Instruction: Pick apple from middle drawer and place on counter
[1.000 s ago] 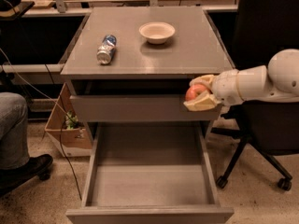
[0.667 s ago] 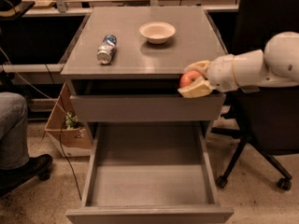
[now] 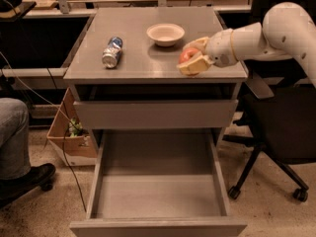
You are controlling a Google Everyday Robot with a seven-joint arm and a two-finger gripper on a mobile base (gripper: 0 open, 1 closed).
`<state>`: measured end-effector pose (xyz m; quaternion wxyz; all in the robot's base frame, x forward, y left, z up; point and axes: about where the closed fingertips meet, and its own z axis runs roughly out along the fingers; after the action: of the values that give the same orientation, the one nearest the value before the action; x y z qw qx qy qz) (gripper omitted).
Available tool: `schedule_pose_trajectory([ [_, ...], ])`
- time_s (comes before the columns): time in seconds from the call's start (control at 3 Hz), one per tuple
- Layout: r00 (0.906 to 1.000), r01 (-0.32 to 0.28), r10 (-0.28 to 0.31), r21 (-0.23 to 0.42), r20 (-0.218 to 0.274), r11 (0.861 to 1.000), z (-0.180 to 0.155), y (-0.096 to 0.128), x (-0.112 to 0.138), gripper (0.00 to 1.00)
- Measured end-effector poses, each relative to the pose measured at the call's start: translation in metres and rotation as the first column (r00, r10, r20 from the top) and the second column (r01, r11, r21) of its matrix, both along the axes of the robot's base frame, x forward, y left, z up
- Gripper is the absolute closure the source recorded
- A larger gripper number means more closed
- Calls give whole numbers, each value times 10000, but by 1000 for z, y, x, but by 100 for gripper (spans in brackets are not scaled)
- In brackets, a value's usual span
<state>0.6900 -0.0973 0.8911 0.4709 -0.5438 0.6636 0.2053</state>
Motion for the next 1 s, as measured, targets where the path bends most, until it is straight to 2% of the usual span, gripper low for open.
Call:
schedule_pose_trajectory([
  [0.33,9997,89,-85,155,-223,9998,7,8,25,100],
  [0.67,9961,276,-275,-3,-837,9996,-5,12,47,81],
  [1.0,9860,503,-570,-469,-1564,9976,-27,14,64,58],
])
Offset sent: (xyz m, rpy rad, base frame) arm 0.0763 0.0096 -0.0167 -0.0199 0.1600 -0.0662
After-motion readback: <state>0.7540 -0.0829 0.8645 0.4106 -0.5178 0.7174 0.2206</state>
